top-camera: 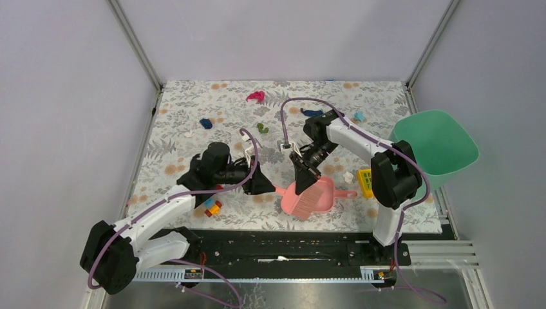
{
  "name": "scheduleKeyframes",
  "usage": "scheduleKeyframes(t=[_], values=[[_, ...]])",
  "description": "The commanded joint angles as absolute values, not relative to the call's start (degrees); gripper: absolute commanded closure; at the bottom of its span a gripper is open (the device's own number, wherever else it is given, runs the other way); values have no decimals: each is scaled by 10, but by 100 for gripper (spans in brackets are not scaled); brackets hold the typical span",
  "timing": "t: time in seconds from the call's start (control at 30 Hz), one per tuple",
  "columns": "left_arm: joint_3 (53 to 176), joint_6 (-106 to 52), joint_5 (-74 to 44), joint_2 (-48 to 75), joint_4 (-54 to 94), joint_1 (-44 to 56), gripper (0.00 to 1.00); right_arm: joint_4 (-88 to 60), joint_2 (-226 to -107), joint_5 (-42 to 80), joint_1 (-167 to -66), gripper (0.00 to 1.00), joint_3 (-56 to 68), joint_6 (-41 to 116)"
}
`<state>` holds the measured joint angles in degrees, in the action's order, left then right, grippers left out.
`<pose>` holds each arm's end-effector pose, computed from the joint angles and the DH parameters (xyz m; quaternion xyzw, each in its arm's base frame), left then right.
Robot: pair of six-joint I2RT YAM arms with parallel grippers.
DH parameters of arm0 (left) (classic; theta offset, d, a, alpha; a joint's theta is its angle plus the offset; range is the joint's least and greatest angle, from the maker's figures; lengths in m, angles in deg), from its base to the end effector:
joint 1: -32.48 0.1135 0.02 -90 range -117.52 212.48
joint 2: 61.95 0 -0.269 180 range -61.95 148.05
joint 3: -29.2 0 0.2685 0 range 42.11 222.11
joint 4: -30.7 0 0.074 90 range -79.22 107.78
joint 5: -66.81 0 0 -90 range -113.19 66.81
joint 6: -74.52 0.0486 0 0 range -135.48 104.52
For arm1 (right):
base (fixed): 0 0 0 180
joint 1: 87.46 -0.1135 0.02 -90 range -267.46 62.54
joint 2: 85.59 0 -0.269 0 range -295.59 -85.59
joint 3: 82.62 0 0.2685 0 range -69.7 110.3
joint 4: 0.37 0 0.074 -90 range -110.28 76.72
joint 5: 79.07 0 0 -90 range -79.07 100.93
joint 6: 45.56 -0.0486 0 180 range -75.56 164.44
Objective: Sweep away the paper scraps from the table
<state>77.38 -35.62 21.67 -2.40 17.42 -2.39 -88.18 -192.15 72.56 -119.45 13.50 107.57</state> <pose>0.1818 -0.1685 0.2472 0.3040 0.7452 -0.5153 0.2943 0.2715 0.2200 0.2266 -0.6073 0.6052 0.5088 0.0776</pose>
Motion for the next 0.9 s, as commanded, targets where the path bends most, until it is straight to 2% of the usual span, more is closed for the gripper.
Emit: scheduleKeyframes(t=[0.0,0.27,0.4,0.5,0.57,0.77,0.87], values=[[793,-355,233,-19,199,-26,79,-916,-1932,749,-1196,100,159,1102],[792,-348,226,-19,202,-28,80,-917,-1938,750,-1196,100,158,1101],[790,-346,212,-28,208,-28,73,-928,-1945,751,-1196,100,160,1109],[787,-342,192,-35,206,-28,64,-938,-1948,753,-1196,100,162,1117],[787,-339,192,-33,200,-29,63,-942,-1950,752,-1195,100,163,1120],[790,-341,220,-18,200,-28,79,-944,-1950,754,-1196,100,164,1121],[789,-341,223,-19,202,-28,98,-944,-1951,754,-1196,100,165,1121]])
